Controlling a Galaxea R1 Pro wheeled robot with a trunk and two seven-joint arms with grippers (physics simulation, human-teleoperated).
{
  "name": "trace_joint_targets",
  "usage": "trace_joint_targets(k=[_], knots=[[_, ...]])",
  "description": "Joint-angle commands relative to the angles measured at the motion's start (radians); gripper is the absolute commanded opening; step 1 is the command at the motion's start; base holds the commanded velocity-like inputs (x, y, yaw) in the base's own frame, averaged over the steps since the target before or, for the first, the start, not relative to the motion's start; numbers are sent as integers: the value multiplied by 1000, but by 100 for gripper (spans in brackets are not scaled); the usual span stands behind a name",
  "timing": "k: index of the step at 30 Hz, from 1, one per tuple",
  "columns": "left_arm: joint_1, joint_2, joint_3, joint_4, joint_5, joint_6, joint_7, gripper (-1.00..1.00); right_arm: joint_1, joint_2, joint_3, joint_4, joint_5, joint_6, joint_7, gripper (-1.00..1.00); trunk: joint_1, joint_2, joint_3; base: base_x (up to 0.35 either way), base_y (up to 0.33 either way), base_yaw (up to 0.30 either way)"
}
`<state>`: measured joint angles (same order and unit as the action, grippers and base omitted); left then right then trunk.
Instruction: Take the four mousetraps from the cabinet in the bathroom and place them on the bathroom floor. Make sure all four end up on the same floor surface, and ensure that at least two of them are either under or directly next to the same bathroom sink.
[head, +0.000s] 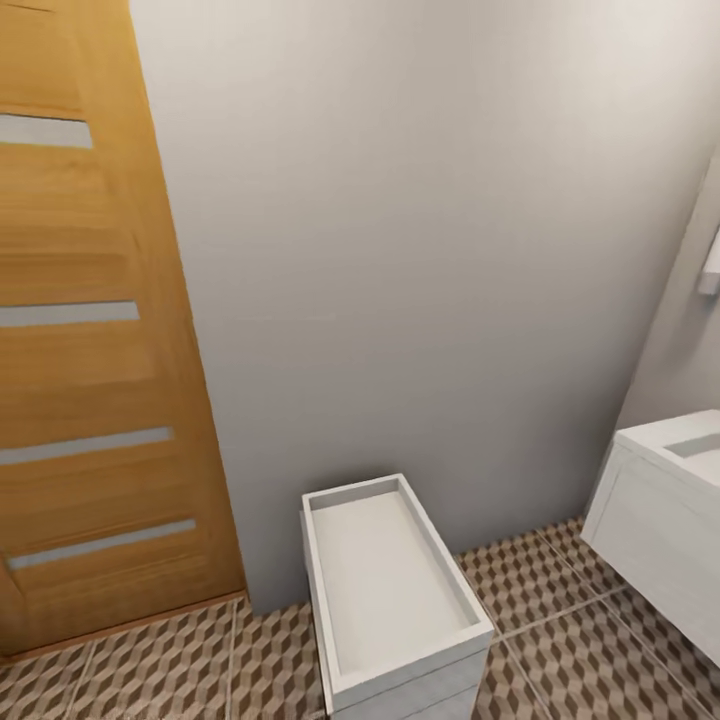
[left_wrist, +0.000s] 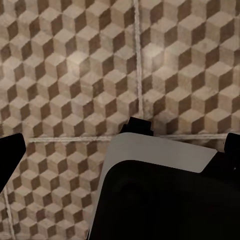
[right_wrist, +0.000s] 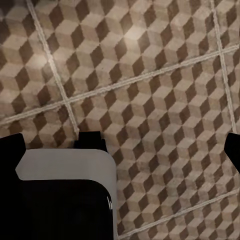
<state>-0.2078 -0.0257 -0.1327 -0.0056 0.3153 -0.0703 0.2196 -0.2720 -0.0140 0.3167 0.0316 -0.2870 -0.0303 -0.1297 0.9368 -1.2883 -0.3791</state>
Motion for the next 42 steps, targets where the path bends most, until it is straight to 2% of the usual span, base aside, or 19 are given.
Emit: trace_joint_targets(k=[1,42], knots=[[-1,0,-8,1,9,-3,3,100,-1,0,9,2,-9,-3,-1,100,0,-1,-1,0,0,273],[-1,0,-8,1,8,-3,3,100,-1,-1,9,2,-12,-3,-1,100,0,-1,-1,0,0,273]])
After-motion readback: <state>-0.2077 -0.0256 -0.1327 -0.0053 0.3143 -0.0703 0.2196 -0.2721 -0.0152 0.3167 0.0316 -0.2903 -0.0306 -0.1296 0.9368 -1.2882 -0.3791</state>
